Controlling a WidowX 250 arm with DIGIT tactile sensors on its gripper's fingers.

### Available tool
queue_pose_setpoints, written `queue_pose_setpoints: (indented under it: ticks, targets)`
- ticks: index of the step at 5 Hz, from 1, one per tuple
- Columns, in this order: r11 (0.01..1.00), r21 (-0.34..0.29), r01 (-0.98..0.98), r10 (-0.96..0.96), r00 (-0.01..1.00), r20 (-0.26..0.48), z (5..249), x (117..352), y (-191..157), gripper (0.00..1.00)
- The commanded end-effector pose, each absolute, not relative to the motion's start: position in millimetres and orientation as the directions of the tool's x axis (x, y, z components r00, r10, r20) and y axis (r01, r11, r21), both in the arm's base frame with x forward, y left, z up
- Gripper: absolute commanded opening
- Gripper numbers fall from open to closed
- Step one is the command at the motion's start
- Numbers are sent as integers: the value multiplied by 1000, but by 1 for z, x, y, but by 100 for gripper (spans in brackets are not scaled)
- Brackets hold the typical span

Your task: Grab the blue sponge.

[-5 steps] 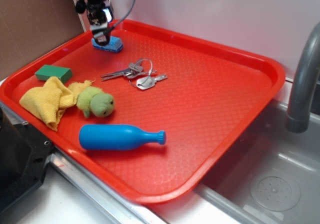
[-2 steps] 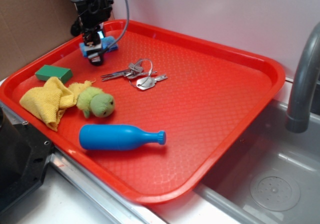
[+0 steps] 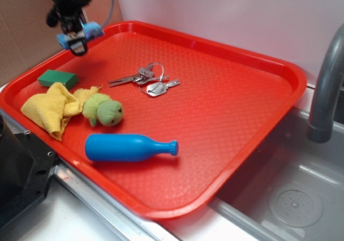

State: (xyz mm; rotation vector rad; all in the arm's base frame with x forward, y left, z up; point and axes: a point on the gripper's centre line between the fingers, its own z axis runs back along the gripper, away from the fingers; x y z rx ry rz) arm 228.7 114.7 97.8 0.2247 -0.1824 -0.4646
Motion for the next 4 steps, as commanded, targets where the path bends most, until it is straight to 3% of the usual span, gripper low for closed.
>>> queue_pose_setpoints:
  ticks: [1,2,3,4]
  targets:
    - [976,186,111,-138,981,139,177,275,77,0]
    - [981,178,-81,62,992,113,187,294,55,4]
    - [948,138,-286,250,941,227,198,307,38,0]
    - [940,133,-315,280,932,230,198,310,34,0]
